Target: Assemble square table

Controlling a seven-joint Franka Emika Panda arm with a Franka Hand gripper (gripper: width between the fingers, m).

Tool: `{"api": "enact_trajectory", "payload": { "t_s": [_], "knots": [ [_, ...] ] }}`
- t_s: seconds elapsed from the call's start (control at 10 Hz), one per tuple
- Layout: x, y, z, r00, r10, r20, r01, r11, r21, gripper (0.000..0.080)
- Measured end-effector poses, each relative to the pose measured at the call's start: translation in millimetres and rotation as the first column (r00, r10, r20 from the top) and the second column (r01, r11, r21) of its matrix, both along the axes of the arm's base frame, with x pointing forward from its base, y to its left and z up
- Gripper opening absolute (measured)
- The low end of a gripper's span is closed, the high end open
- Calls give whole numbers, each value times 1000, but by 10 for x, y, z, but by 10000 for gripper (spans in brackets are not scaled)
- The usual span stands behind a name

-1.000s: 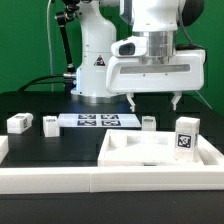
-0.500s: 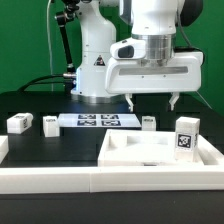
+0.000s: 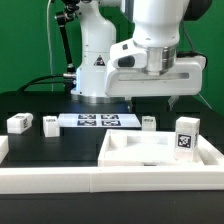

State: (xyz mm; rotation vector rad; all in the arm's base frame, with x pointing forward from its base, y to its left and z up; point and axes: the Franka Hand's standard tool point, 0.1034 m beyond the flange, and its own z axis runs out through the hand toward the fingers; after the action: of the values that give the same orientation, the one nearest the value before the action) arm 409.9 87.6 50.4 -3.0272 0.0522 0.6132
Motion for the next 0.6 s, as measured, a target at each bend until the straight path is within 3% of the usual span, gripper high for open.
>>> {"api": "enact_trajectory", "payload": {
  "t_s": [0.4, 0.6],
  "knots": [
    [-83, -15, -16, 965, 4, -261, -2, 1000, 7, 649],
    [-17, -15, -67, 938, 6, -347, -2, 1000, 12, 649]
  ]
}}
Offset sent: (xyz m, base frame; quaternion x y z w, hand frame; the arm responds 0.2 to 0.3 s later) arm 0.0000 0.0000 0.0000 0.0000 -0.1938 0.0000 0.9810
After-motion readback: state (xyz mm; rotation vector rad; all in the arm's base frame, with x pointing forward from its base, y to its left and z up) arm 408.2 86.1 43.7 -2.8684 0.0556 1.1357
